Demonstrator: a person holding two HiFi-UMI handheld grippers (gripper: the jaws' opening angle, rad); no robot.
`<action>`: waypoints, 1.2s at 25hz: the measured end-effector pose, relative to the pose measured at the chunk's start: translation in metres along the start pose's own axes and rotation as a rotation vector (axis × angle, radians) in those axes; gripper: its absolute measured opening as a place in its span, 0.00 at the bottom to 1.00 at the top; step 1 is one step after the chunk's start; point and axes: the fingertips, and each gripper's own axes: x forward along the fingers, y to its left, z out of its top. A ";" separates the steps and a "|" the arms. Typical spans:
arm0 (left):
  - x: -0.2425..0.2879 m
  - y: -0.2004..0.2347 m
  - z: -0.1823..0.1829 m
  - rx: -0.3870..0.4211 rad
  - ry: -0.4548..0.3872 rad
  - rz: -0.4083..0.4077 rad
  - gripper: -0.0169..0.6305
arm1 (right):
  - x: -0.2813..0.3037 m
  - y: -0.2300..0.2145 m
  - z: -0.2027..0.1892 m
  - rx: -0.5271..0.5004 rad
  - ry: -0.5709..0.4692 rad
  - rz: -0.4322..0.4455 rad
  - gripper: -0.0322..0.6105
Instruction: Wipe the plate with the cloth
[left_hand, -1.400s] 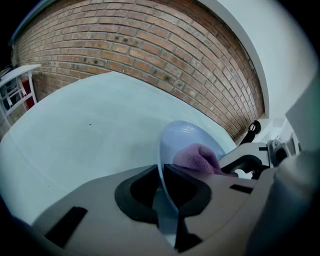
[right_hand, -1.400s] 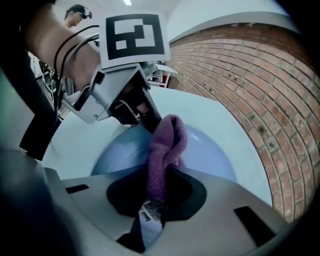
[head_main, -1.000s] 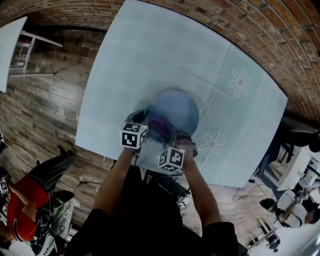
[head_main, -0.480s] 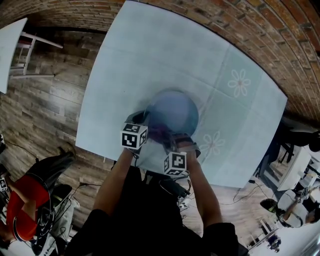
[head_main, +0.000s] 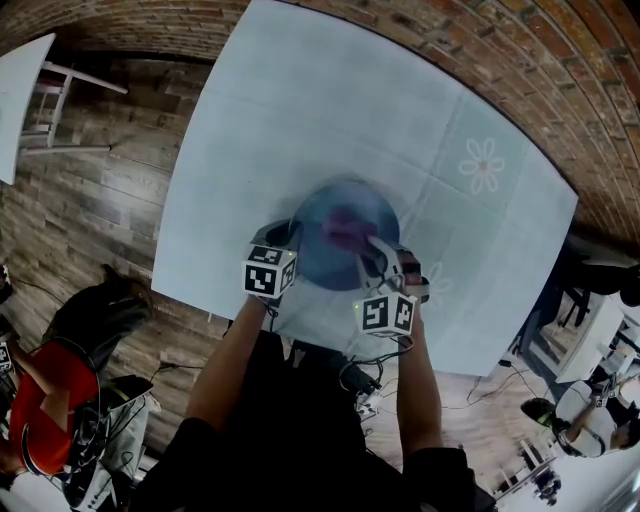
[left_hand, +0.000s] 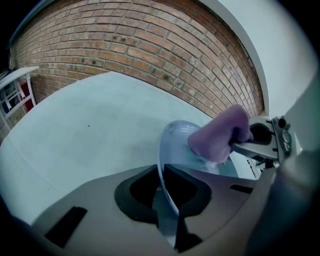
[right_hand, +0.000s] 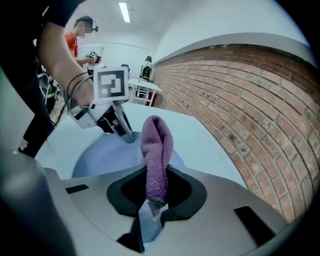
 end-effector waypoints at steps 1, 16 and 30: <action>0.000 0.000 0.000 0.002 0.000 0.002 0.12 | 0.005 -0.013 -0.002 -0.022 0.022 -0.036 0.16; -0.002 0.004 0.000 -0.006 0.001 0.009 0.12 | 0.065 -0.016 -0.028 -0.312 0.197 -0.059 0.16; 0.000 0.002 -0.001 -0.028 0.003 0.016 0.12 | 0.051 0.055 -0.038 -0.324 0.194 0.120 0.17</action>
